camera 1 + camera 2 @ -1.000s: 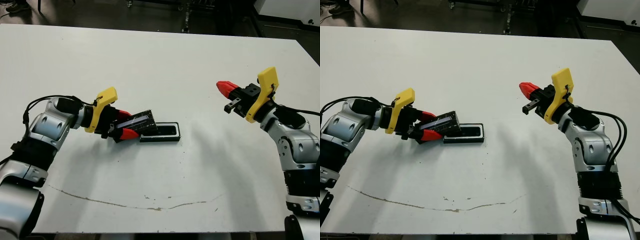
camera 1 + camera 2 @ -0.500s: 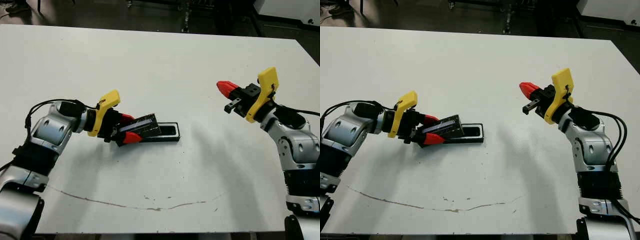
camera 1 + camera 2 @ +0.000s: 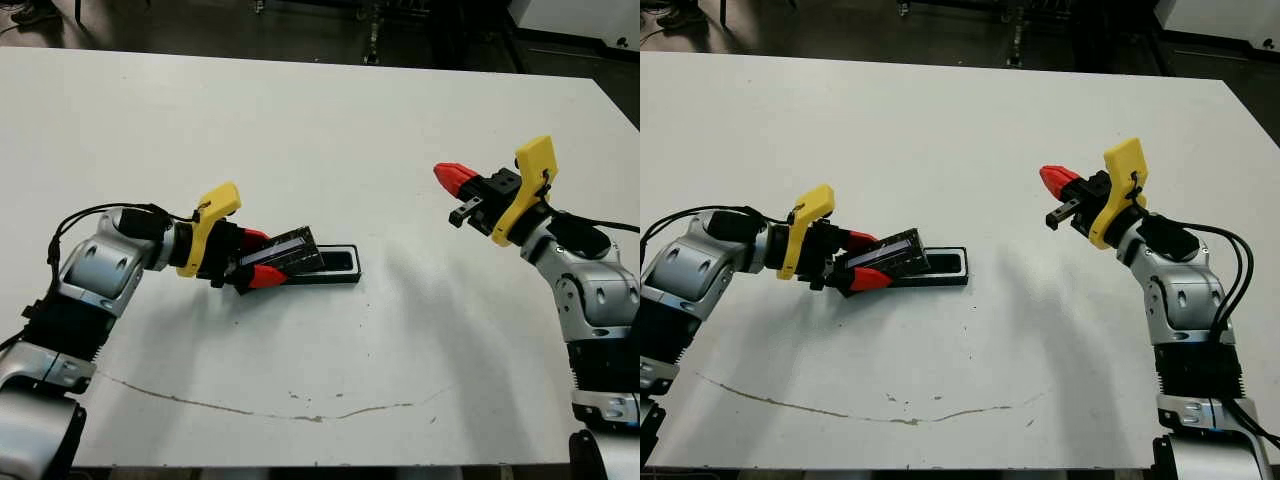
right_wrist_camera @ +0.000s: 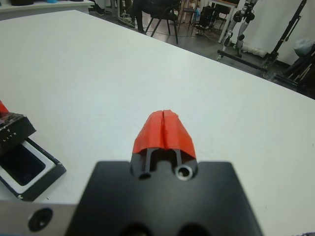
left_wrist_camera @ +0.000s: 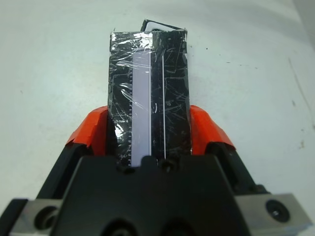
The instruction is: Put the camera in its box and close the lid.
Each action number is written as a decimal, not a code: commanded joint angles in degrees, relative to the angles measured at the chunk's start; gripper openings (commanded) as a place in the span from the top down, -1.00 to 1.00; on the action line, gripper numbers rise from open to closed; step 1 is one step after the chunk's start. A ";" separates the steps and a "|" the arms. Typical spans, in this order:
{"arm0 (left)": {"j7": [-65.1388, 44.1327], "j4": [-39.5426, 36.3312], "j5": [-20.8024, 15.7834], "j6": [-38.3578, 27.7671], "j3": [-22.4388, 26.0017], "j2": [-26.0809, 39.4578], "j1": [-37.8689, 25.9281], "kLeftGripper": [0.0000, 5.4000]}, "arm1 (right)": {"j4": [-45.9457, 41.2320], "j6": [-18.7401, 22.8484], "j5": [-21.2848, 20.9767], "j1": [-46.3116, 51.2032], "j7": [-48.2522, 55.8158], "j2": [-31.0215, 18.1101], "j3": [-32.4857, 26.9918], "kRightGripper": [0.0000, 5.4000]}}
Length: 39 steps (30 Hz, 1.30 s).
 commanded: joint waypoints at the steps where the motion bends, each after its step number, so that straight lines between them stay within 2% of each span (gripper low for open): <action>1: -0.13 3.01 2.08 -1.48 -4.08 -3.08 1.90 -0.18 | -0.46 0.36 -0.37 0.95 -0.49 -0.71 -0.30 1.00; 14: -0.75 10.39 5.32 -11.04 -6.83 -6.62 -0.90 -0.18 | -1.25 1.38 0.17 1.07 -0.39 -0.82 -0.46 1.00; 21: -0.44 12.20 6.90 -13.18 -7.89 -7.27 -1.91 -0.18 | -1.35 0.90 -0.23 1.22 -0.15 -0.99 -0.26 1.00; 32: 0.44 16.23 6.80 -15.68 -7.53 -10.27 -2.47 -0.18 | -2.13 0.74 -0.90 1.70 -0.72 -1.03 -0.11 1.00; 39: 1.82 19.32 7.18 -14.23 -7.29 -13.05 -4.56 -0.18 | -1.90 0.89 -0.44 1.68 -0.20 -1.04 -0.24 1.00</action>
